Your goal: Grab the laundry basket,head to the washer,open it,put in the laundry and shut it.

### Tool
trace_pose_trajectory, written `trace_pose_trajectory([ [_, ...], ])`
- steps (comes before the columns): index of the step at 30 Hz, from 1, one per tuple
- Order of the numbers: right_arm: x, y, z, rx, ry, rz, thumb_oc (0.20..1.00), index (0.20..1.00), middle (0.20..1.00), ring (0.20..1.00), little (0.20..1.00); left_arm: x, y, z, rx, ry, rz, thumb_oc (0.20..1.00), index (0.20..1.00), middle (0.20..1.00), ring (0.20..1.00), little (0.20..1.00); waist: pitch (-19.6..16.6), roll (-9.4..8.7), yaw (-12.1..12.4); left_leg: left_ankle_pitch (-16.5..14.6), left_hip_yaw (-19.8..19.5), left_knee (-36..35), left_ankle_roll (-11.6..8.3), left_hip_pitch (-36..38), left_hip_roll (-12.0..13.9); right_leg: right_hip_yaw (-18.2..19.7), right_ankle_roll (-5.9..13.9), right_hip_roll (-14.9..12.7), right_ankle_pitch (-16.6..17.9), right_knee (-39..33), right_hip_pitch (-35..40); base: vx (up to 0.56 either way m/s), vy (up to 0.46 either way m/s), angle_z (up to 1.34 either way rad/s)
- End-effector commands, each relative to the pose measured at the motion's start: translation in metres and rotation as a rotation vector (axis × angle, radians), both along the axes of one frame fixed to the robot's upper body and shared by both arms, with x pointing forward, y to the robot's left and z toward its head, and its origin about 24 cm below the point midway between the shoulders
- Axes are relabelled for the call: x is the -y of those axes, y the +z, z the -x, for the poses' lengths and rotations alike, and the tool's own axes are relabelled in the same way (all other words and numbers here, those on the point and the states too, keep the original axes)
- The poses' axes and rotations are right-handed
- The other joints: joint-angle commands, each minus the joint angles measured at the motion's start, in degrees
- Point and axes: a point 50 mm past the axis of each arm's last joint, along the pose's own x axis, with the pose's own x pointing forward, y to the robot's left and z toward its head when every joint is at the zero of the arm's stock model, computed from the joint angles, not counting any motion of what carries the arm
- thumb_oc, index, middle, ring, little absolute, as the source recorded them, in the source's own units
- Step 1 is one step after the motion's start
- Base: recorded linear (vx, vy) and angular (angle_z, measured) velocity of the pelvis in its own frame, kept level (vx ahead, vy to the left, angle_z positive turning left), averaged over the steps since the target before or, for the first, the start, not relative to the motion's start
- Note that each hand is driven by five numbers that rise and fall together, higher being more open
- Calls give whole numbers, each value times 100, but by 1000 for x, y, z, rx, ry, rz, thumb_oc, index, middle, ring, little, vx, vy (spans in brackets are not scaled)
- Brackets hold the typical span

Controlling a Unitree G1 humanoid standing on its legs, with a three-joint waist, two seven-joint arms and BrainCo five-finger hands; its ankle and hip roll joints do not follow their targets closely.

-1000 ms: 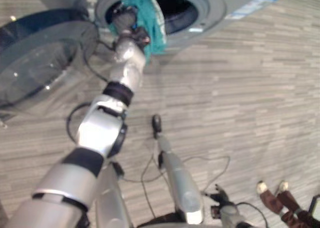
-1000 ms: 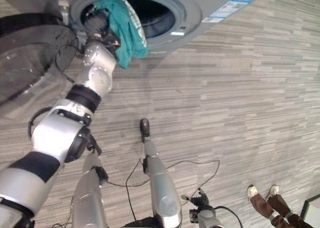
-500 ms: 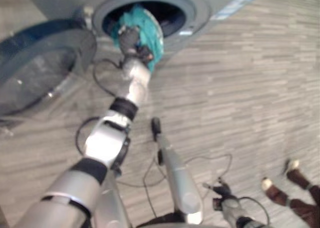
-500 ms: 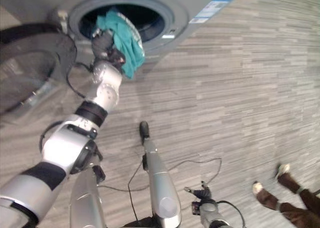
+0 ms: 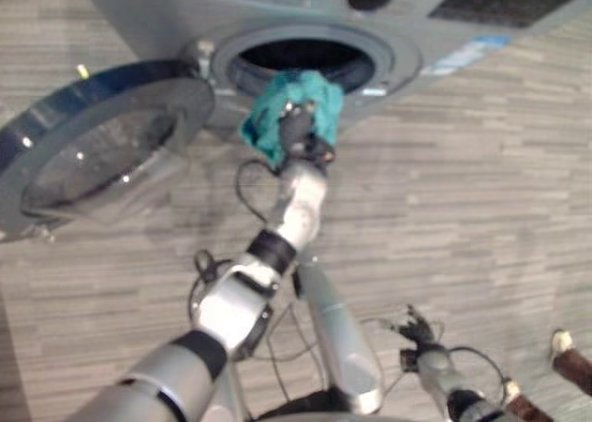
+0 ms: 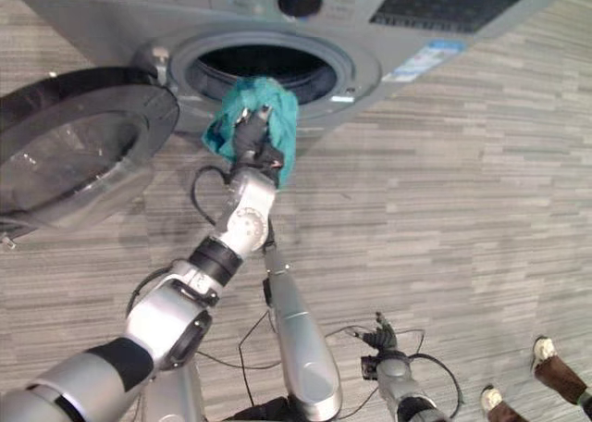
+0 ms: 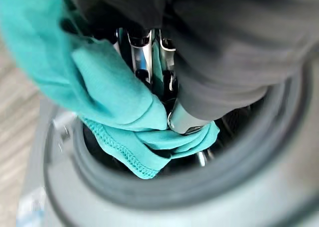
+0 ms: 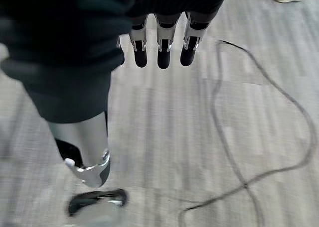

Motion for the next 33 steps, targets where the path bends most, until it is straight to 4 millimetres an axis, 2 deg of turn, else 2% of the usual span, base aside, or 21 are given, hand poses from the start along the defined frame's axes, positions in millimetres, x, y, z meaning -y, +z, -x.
trace_pose_trajectory([
  [1,18,-18,45,-115,-48,41,1000,1000,1000,1000,1000,19,50,11,231,-32,-99,200,200,200,200,200,-111,-82,-173,-525,22,228,445,132,56,306,577,-303,-149,-142,-76,83,-154,12],
  [5,15,-19,45,-118,-59,30,1000,1000,1000,1000,1000,21,57,8,227,-36,-96,200,200,200,200,200,-109,-9,-151,-241,28,-272,333,201,106,224,576,-274,-212,-138,-201,69,-85,15],
  [9,16,-15,35,-82,-90,24,1000,1000,1000,1000,1000,21,70,9,247,-40,-62,200,200,200,200,200,-58,89,-109,120,91,-824,206,228,192,84,586,-281,-278,-128,-407,54,-82,6],
  [15,9,-10,26,-28,-95,-2,1000,1000,1000,1000,1000,31,69,19,256,-89,0,200,200,200,200,200,-65,223,-54,560,145,-1527,76,224,317,-131,601,-285,-314,-159,-640,48,-60,5],
  [20,7,-4,16,8,-87,-9,1000,1000,1000,1000,1000,41,65,26,255,-119,13,200,200,200,200,200,-69,229,13,762,81,-1844,21,147,372,-260,594,-268,-304,-196,-761,15,-45,9],
  [21,3,6,7,67,-45,-39,1000,1000,1000,1000,1000,36,70,26,282,-119,15,200,200,200,200,200,-102,168,-33,820,97,-1917,-2,117,408,-267,600,-236,-291,-205,-795,9,-48,10],
  [22,4,9,3,86,-37,-9,1000,1000,1000,1000,1000,37,69,26,270,-103,15,200,200,200,200,200,-102,171,-4,820,73,-1939,-10,80,419,-316,584,-243,-289,-216,-816,5,-78,10],
  [23,3,2,15,55,-45,-30,1000,1000,1000,1000,1000,32,63,22,242,-93,32,200,200,200,200,200,-112,144,8,848,33,-1966,-34,40,445,-362,585,-213,-304,-220,-830,5,-78,7],
  [24,3,2,15,55,-45,-30,1000,1000,1000,1000,1000,32,63,22,242,-93,33,200,200,200,200,200,-117,147,6,848,30,-1966,-35,35,445,-365,584,-213,-304,-220,-834,4,-60,6],
  [28,1,-2,18,33,-48,-32,1000,1000,1000,1000,1000,27,74,19,241,-67,76,200,200,200,200,200,-137,110,38,879,-30,-1970,-85,-54,521,-414,577,-133,-352,-147,-927,6,-62,7],
  [33,-3,-3,17,32,-41,-36,1000,1000,1000,1000,1000,11,95,14,269,-2,108,200,200,200,200,200,-189,106,23,910,-87,-1970,-163,-188,654,-493,582,-30,-475,1,-1074,30,-101,-1],
])
